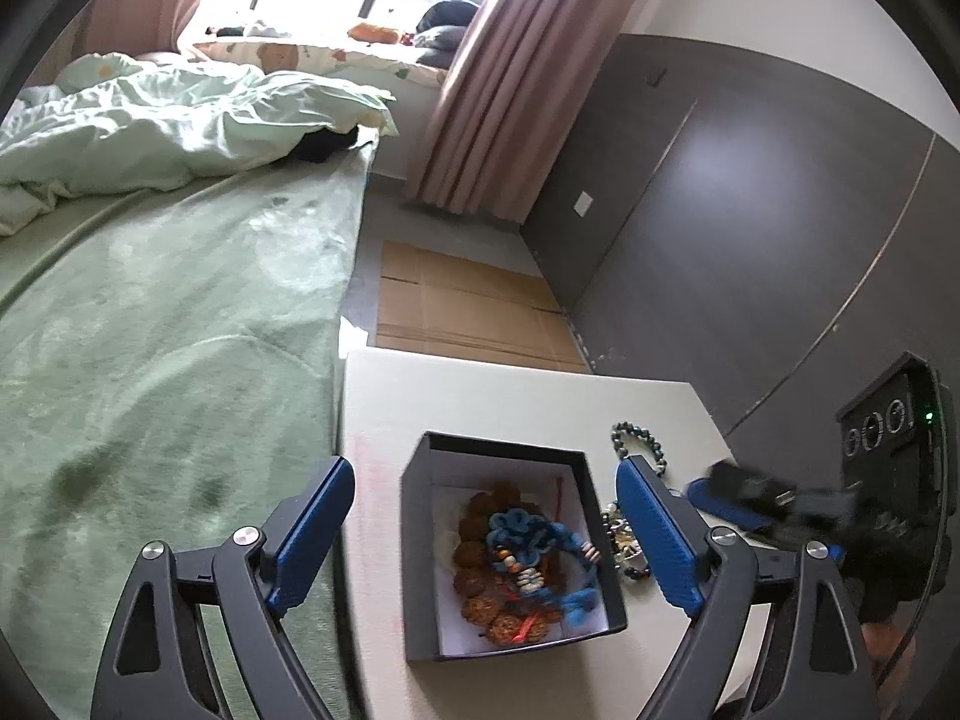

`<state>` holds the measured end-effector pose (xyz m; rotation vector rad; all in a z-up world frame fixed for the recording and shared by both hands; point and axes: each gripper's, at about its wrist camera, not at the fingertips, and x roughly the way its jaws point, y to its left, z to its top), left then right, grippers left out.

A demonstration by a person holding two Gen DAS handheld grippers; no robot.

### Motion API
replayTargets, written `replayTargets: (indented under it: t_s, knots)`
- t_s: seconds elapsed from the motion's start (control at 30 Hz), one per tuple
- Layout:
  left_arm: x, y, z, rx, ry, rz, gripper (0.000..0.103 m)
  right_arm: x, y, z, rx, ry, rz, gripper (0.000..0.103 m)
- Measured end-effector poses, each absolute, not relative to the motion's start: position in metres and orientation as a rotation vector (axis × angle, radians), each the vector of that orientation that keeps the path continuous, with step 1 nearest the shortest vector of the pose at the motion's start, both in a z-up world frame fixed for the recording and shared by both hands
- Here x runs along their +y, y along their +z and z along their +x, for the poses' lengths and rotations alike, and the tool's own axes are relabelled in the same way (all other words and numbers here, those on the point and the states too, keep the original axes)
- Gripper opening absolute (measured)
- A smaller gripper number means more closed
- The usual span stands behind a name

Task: Organize jewelry
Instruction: 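Grasp the silver chain pendant with the left gripper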

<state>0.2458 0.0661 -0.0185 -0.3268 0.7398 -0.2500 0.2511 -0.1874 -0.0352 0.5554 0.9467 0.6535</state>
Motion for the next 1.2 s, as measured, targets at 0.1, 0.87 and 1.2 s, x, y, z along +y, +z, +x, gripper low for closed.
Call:
replayTargets:
  t_s: [0.1, 0.87, 1.2]
  knots:
    - [0.051, -0.016, 0.246, 0.737, -0.267, -0.291, 0.089, -0.216, -0.026, 0.243, 0.883, 0.569, 0.555, 0.080]
    - [-0.085, -0.038, 0.297, 0.997, -0.439, 0.028, 0.050, -0.338, -0.027, 0.243, 0.848, 0.230, 0.493, 0.088]
    - [-0.116, -0.073, 0.337, 1.186, -0.416, 0.169, 0.026, -0.355, -0.034, 0.247, 0.857, 0.234, 0.595, 0.088]
